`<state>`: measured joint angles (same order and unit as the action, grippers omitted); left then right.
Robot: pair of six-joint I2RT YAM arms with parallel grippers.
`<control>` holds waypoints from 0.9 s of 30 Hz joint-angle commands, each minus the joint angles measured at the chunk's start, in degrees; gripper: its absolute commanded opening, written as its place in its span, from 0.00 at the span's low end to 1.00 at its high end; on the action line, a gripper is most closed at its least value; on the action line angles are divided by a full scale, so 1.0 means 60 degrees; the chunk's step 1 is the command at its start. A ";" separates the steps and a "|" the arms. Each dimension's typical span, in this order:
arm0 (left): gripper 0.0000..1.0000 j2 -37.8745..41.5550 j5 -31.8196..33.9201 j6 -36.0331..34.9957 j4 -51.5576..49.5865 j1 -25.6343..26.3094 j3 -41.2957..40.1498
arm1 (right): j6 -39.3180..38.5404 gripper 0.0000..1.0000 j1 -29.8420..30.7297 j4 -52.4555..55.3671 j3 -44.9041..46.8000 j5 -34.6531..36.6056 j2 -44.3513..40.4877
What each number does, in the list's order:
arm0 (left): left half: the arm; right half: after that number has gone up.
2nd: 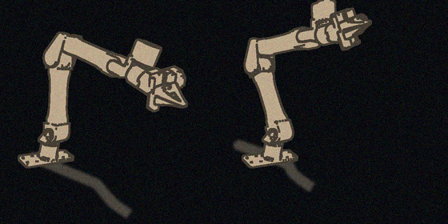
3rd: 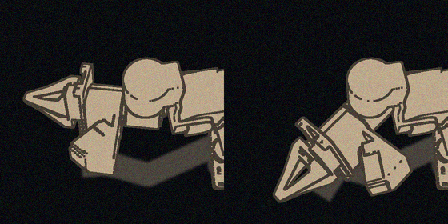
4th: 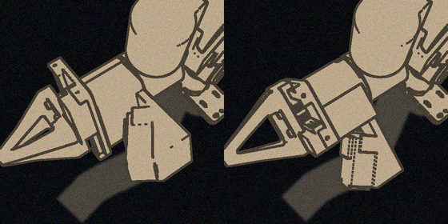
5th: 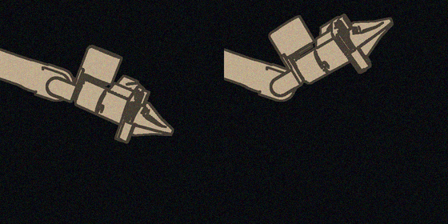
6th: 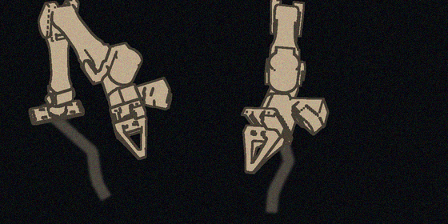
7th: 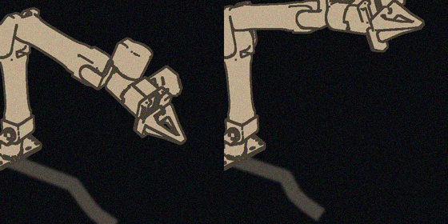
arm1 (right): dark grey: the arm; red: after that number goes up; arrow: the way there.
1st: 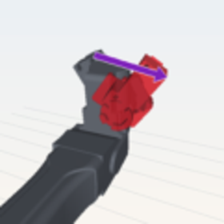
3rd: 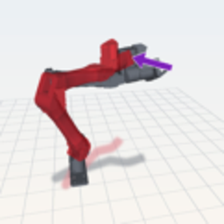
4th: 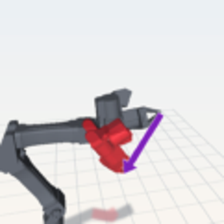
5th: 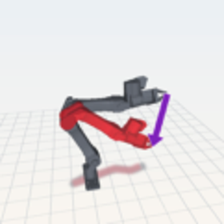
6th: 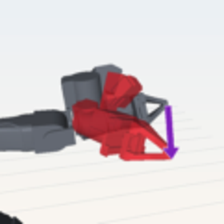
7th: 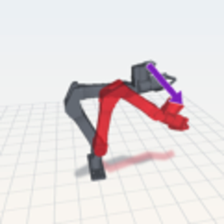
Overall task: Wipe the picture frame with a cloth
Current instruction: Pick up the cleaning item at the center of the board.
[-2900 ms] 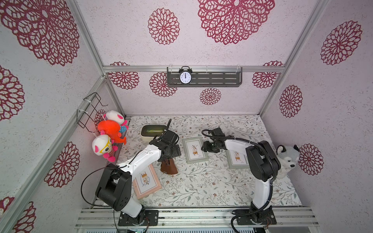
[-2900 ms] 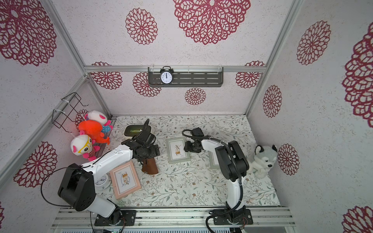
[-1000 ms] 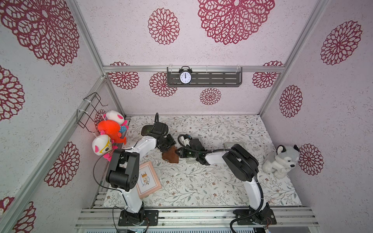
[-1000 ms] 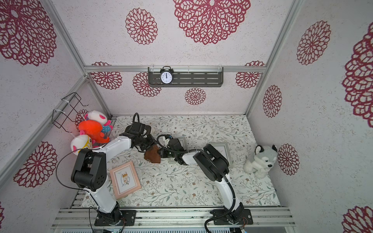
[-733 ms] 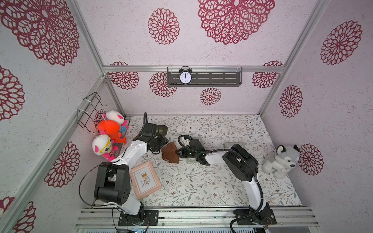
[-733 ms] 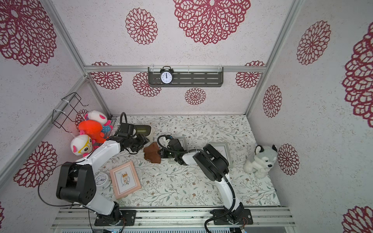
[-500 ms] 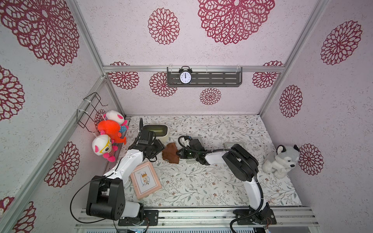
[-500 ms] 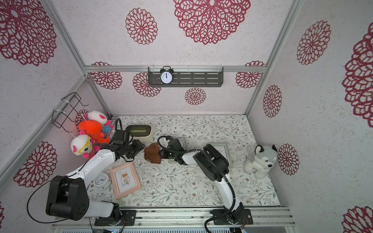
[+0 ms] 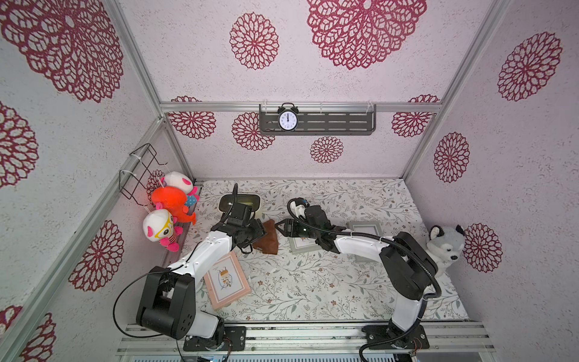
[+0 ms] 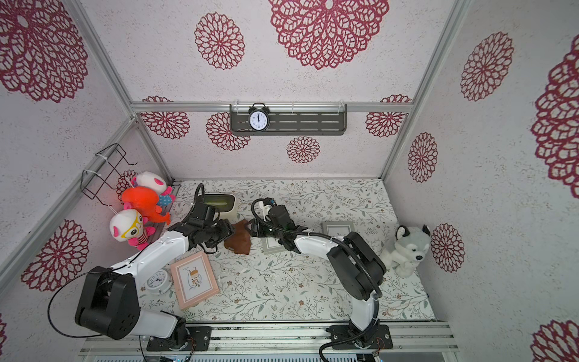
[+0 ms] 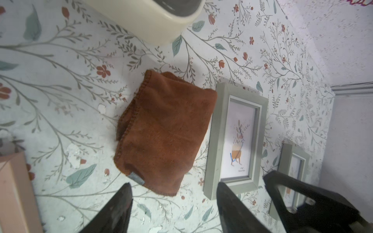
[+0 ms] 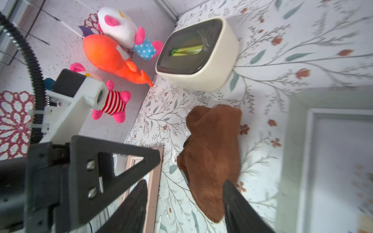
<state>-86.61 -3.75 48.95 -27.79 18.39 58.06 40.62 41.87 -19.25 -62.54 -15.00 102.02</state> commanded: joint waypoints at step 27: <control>0.58 -0.5549 0.1010 -0.1430 -0.2952 0.1084 0.4458 | -0.1582 0.68 -0.2549 0.3565 0.0298 0.1776 -0.0601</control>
<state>-118.43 3.51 40.51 -44.73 24.53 84.23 33.23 27.05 -0.32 -58.63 -5.91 97.49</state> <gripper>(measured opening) 0.581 0.678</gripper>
